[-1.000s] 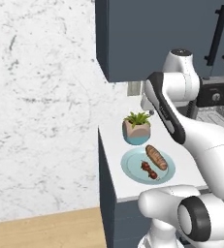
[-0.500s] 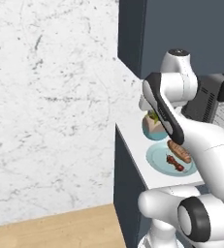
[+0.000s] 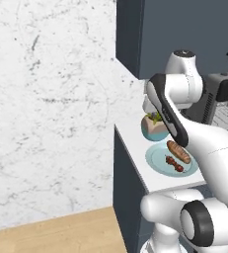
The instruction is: Pick up the kebab skewer and baguette bread, and place them inside the toaster oven. Close the toaster oven door and start by setting the timer.
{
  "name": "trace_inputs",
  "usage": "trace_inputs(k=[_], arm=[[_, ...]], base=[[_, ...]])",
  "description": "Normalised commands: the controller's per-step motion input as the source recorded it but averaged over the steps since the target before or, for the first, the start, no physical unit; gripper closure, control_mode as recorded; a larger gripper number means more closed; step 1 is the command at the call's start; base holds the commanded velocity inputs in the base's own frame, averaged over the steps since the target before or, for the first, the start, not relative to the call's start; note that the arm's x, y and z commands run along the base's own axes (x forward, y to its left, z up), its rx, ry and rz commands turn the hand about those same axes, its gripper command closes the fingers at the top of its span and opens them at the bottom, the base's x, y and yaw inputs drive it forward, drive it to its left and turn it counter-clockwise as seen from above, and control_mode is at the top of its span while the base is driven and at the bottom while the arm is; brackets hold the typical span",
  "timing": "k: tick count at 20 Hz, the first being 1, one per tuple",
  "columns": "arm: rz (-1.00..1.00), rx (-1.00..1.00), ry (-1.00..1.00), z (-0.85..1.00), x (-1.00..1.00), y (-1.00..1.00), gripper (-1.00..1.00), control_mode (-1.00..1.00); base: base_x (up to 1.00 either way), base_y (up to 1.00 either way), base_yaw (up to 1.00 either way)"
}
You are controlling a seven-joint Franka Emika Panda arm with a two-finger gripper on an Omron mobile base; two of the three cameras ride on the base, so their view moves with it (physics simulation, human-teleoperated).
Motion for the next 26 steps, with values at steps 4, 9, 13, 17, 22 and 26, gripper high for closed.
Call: trace_inputs(k=[4,9,13,17,22,26], arm=[[0.0,0.0,0.0,0.0,0.0,0.0,-1.0,1.0],[0.0,0.0,0.0,0.0,0.0,0.0,-1.0,1.0],[0.0,0.0,0.0,0.0,0.0,0.0,-1.0,1.0],[0.0,0.0,0.0,0.0,0.0,0.0,-1.0,1.0],[0.0,0.0,0.0,0.0,0.0,0.0,-1.0,1.0],[0.0,0.0,0.0,0.0,0.0,0.0,-1.0,1.0]], base=[[0.09,-0.16,0.0],[0.03,-0.61,0.0],[0.01,-0.93,0.0],[0.18,-0.47,0.0],[0.27,-0.02,0.0],[0.57,0.01,0.0]])
